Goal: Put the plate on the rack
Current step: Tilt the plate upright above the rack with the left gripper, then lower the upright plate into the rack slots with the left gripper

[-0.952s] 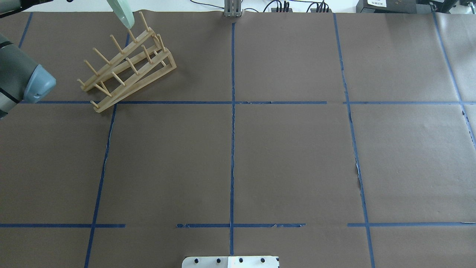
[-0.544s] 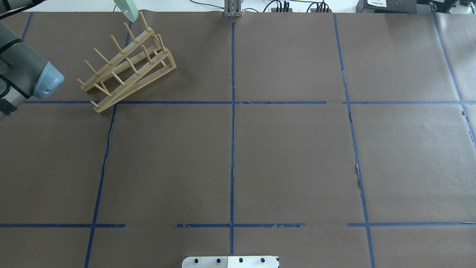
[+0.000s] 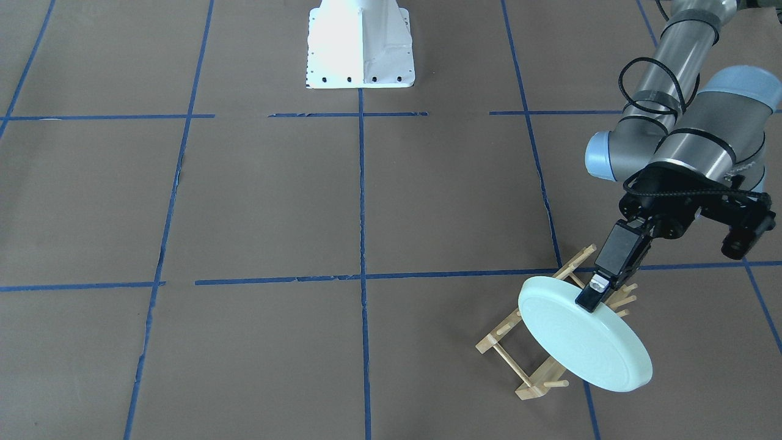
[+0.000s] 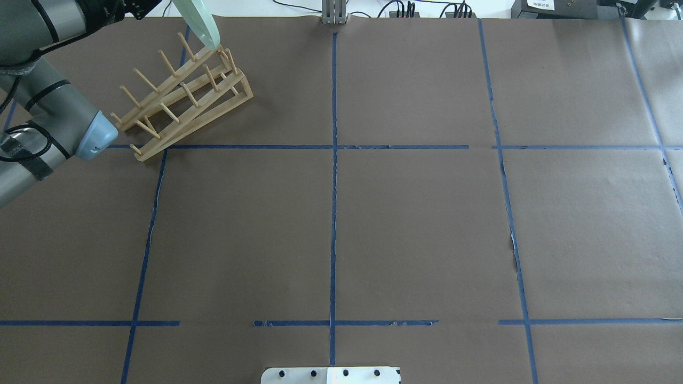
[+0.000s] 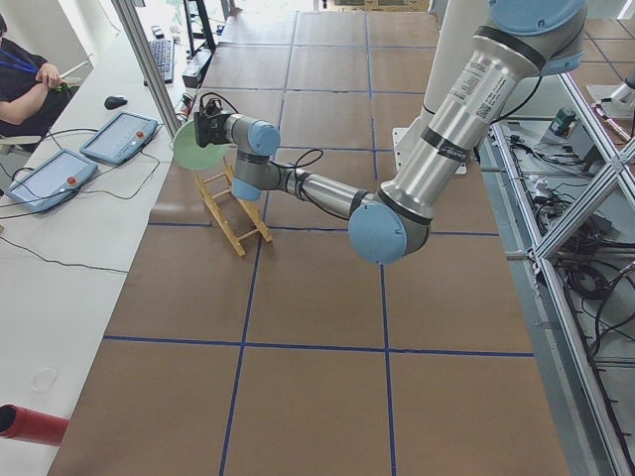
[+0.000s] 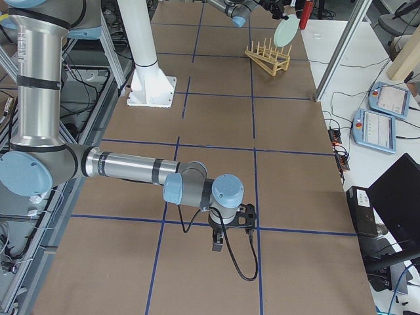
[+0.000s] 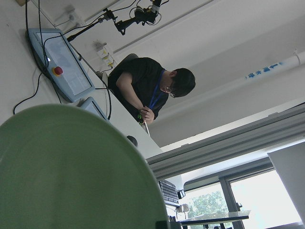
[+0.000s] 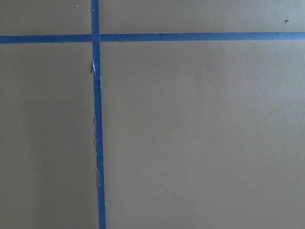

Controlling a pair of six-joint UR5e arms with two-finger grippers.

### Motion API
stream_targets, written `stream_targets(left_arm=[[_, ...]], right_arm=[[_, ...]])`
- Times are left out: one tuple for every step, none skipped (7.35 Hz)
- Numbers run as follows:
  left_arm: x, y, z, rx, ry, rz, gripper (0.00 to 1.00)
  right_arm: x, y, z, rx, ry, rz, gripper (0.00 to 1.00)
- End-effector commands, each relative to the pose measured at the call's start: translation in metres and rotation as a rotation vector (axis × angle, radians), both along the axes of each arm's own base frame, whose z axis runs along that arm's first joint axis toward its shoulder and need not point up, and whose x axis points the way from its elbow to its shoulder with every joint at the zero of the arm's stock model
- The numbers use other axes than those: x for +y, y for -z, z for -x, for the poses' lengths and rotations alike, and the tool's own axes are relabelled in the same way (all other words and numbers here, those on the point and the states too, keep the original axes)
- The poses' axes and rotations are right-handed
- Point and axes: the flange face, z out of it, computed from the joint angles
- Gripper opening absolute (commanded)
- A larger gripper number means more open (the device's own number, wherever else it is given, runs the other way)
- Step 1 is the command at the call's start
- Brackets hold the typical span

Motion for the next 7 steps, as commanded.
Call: stream_targets(left_arm=[[-0.001,-0.011,-0.01,-0.014,-0.012,0.018,0.0],[-0.002,-0.013,-0.011,-0.016,-0.012,0.022,0.0],[0.001,-0.015,-0.017,-0.016,-0.021,0.024,0.0],[0.002,-0.022,-0.027,-0.025,-0.033,0.036,0.0],[0.003,-0.027,-0.035,-0.03,-0.032,0.048,0.0],[0.005,-0.031,-0.044,-0.034,-0.041,0.054,0.0],[0.004,-0.035,-0.044,-0.038,-0.041,0.061,0.0]], right_arm=[[0.0,0.0,0.0,0.0,-0.001,0.0,1.0],[0.0,0.0,0.0,0.0,0.001,-0.001,1.0],[0.0,0.0,0.0,0.0,0.001,-0.001,1.0],[0.0,0.0,-0.001,0.0,-0.001,-0.001,1.0],[0.0,0.0,-0.001,0.0,-0.001,-0.001,1.0],[0.0,0.0,-0.001,0.0,-0.002,0.0,1.0],[0.0,0.0,0.0,0.0,0.001,-0.001,1.0]])
